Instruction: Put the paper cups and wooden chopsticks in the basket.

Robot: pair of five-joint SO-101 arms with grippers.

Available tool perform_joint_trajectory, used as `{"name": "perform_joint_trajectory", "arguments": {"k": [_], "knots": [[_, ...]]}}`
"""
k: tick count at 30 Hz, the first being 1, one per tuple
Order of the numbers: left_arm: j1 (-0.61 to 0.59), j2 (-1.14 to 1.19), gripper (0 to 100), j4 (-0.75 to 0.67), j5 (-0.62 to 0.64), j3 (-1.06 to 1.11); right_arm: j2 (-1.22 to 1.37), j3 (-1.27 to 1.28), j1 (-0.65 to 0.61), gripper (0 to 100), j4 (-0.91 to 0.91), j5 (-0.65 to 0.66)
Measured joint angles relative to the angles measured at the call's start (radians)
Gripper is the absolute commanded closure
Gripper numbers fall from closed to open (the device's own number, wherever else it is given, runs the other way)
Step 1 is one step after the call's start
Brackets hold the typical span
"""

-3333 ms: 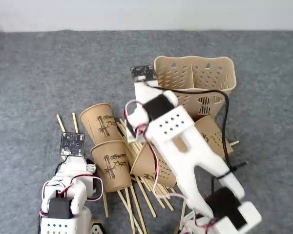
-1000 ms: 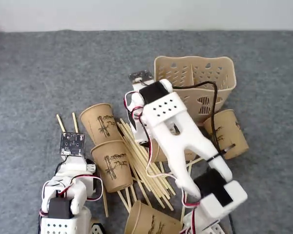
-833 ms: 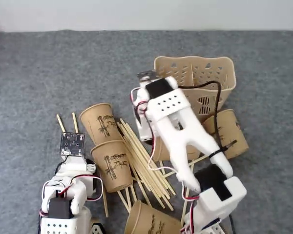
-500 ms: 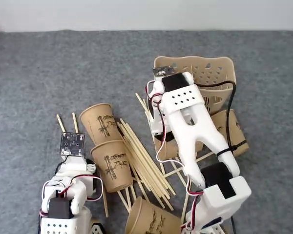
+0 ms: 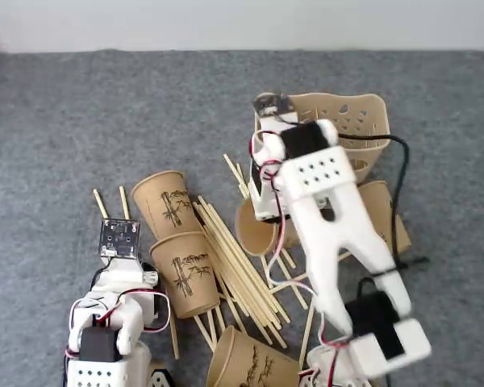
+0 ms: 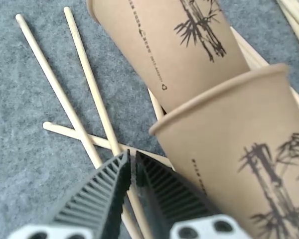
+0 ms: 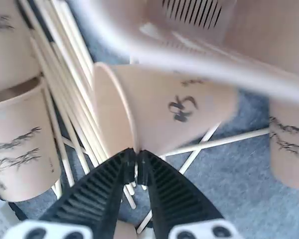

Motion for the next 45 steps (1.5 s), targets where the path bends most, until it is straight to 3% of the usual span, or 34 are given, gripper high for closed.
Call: {"name": "perform_joint_trajectory", "arguments": {"k": [5, 18, 26, 45], "knots": [[0.000, 0.000, 98, 0.000, 0.000, 0.000, -0.098, 0.054, 0.023, 99.1, 0.000, 0.012], [0.000, 0.000, 98, 0.000, 0.000, 0.000, -0.110, 0.328, 0.265, 98.7, -0.064, 0.069], [0.000, 0.000, 98, 0.000, 0.000, 0.000, -0.110, 0.339, 0.259, 85.9, -0.077, 0.071], [0.000, 0.000, 98, 0.000, 0.000, 0.000, -0.110, 0.339, 0.120, 85.6, -0.158, 0.009]]}}
